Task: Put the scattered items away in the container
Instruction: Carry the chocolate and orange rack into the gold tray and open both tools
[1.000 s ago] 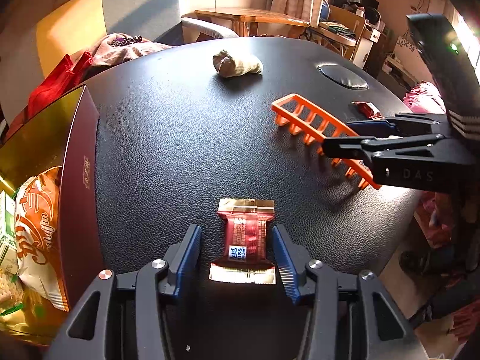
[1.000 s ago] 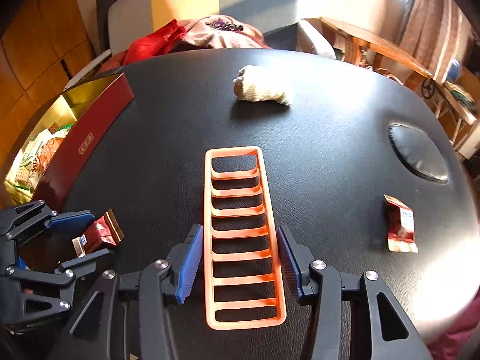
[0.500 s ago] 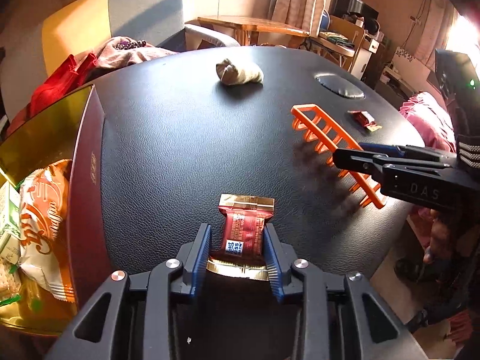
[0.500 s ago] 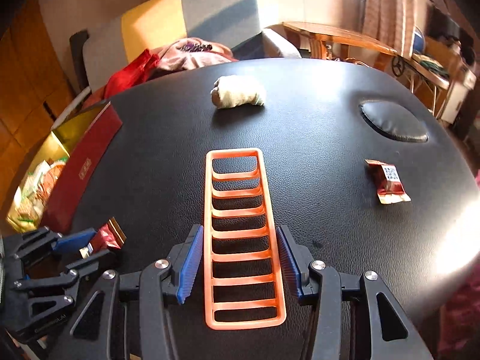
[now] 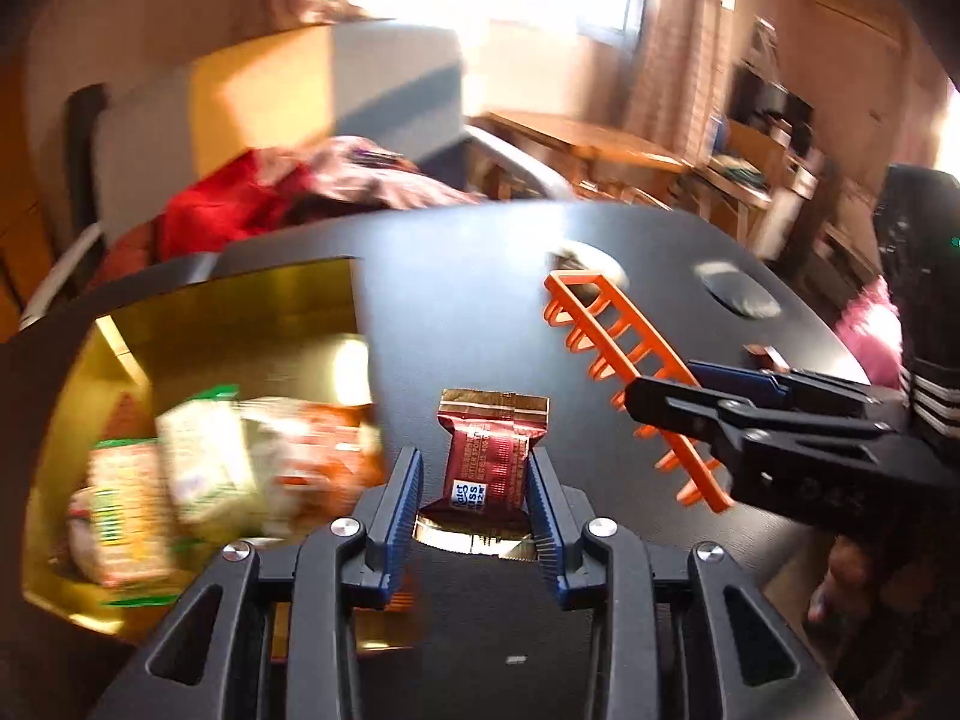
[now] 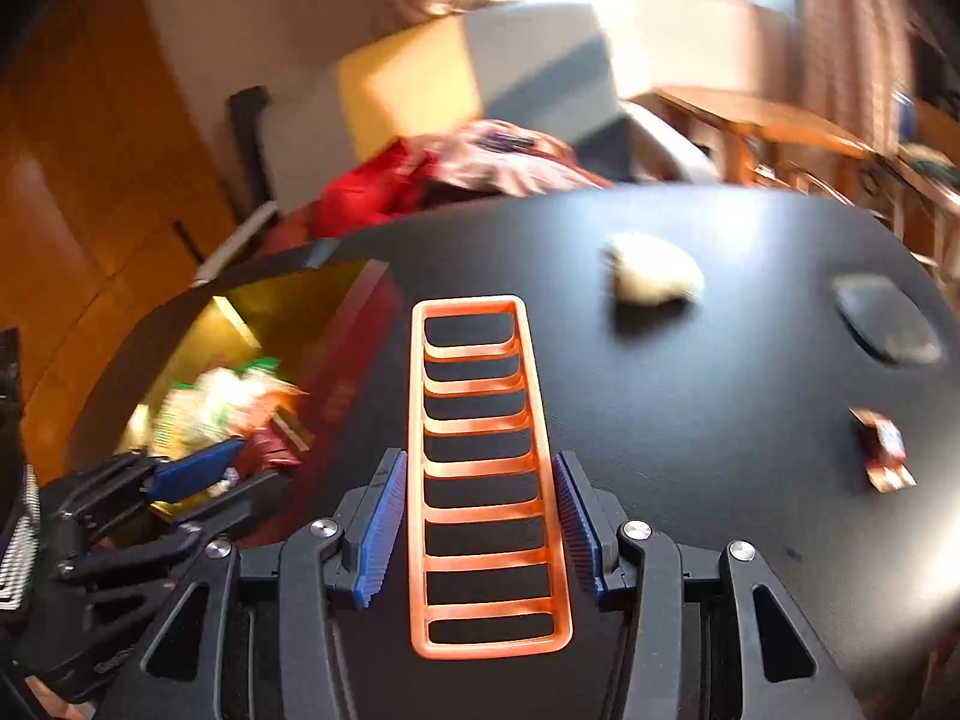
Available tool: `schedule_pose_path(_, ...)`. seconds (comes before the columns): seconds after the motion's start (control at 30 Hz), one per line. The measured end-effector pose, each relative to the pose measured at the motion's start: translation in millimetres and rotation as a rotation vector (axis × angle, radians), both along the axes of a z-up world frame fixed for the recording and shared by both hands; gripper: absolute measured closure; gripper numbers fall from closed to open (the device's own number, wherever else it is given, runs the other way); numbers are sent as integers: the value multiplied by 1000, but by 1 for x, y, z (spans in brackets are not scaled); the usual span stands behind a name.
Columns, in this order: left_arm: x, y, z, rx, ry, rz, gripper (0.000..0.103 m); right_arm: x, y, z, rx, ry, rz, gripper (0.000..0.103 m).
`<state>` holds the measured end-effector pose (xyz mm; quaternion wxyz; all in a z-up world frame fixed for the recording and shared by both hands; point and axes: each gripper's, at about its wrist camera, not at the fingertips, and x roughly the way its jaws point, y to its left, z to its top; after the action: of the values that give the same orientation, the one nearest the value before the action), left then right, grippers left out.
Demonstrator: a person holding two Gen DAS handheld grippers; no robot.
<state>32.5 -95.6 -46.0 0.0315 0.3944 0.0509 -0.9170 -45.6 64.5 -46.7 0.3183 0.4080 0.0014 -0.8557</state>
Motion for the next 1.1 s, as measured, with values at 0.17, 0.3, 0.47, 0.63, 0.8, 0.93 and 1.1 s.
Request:
schedule_pose_path(0.17, 9, -59, 6, -10, 10, 162, 68, -1, -61, 15, -48, -14, 113, 53)
schedule_pose_path(0.3, 14, -99, 4, -22, 10, 262, 68, -5, -107, 19, -75, -55, 176, 53)
schedule_pose_path(0.47, 12, -128, -4, -34, -9, 322, 68, -13, -161, 7, -44, -118, 210, 53)
schedule_pose_path(0.63, 14, -144, -19, -37, -43, 357, 67, -8, -193, -4, 4, -116, 237, 53)
schedule_pose_path(0.8, 20, -152, -25, -11, -48, 385, 67, -2, -200, -8, 23, -112, 258, 53)
schedule_pose_path(0.93, 24, -151, -23, -22, -50, 387, 65, 4, -197, -8, 27, -108, 258, 53)
schedule_pose_path(1.1, 32, -147, -18, -15, -44, 405, 62, 13, -191, -1, 35, -72, 253, 53)
